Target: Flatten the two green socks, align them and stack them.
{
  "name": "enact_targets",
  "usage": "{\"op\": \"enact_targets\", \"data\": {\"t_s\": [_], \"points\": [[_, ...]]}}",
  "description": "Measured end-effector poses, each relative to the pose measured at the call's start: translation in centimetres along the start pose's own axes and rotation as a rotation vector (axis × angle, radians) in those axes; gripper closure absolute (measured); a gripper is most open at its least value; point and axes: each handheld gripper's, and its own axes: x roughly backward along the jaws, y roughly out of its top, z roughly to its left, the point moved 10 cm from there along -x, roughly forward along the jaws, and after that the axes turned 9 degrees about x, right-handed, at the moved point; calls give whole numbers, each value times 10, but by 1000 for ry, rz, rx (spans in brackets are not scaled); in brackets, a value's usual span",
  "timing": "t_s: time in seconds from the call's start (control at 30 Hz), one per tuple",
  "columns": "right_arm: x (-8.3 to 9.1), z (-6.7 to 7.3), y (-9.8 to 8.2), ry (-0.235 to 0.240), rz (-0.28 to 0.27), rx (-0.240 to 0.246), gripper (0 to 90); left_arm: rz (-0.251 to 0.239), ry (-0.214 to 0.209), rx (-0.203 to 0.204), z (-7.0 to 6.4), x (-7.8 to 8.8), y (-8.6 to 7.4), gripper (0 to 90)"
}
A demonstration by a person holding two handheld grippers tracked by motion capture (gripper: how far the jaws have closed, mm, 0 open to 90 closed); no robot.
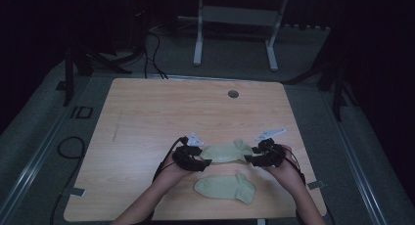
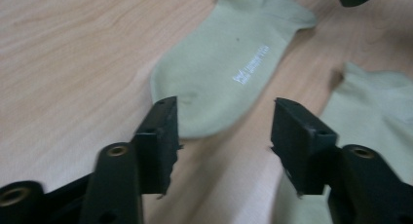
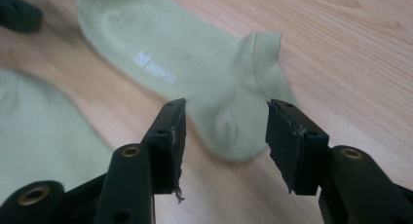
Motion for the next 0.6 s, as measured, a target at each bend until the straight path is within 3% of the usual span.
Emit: {"op": "enact_targets", "data": {"t_s": [0.17,0.27,0.4,0.47,0.5,0.6], "points": [[20,17,-11,4,-26,-14,509,7,17,-28,-11,15,-7,397],[23,24,-18,13,-30,-23,514,10,15,-20,-18,22,-16,397],[25,39,-32,23,-6,-6,533,40,31,-29,-20,26,-31,397],[24,47,-39,35,-4,-7,538,49,35,-21,-19,27,-39,396],[21,53,-48,30,22,6,538,52,40,-11,-18,27,-42,396],[19,57,-56,35,30,-4,554,61,37,1,-17,27,-53,397]]}}
